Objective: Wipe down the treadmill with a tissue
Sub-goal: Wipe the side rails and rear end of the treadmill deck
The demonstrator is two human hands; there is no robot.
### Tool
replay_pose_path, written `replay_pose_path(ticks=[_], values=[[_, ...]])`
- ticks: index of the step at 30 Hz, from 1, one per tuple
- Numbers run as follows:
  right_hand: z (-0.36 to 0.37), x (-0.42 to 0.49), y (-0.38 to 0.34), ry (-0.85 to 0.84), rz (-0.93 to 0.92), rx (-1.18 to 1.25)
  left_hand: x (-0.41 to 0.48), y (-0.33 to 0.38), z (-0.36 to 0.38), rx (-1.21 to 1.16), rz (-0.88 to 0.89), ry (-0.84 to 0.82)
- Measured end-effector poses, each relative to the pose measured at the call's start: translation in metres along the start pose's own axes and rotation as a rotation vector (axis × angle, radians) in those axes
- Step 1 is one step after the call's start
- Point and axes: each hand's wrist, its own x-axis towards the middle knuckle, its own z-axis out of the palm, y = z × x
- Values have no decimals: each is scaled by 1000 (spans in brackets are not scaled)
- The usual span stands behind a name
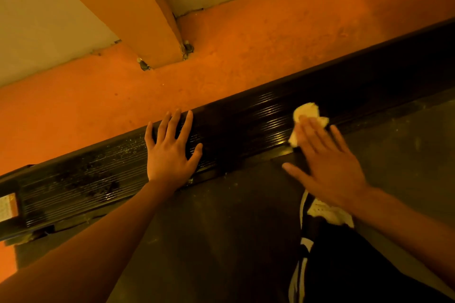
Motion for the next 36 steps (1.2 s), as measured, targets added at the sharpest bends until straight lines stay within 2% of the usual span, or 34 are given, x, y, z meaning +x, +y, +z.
replay_pose_path(ticks=[2, 4, 6, 13, 15, 17, 20, 23, 27, 29, 33, 36], values=[[-7, 0, 32, -34, 173, 48, 0, 0, 0, -7, 2, -1], [-10, 8, 33, -2, 302, 129, -1, 0, 1, -7, -4, 0], [-10, 14, 7, 4, 319, 166, 0, 1, 0, -5, -5, -5], [7, 16, -136, -129, -244, 133, 0, 2, -1, 13, -13, -17], [8, 18, -139, -148, -337, 47, 0, 2, -1, 19, -13, -19], [8, 16, -114, -94, -358, 8, 0, 3, -2, 11, -12, -17], [4, 2, -55, -6, -125, 50, 0, 2, -2, 1, -6, -3], [-4, -7, -6, -55, 138, 87, 0, 0, -1, 1, -2, -12], [-9, 8, -11, -42, 312, 198, 0, 1, 0, 0, -2, -3], [-6, 14, -41, 4, 233, 202, -1, 1, -1, 6, -6, -10], [3, 18, -117, -29, -167, 174, 0, 1, -2, 0, -7, -22], [5, 23, -109, 15, -232, 104, 0, 0, -1, 13, -11, -28]])
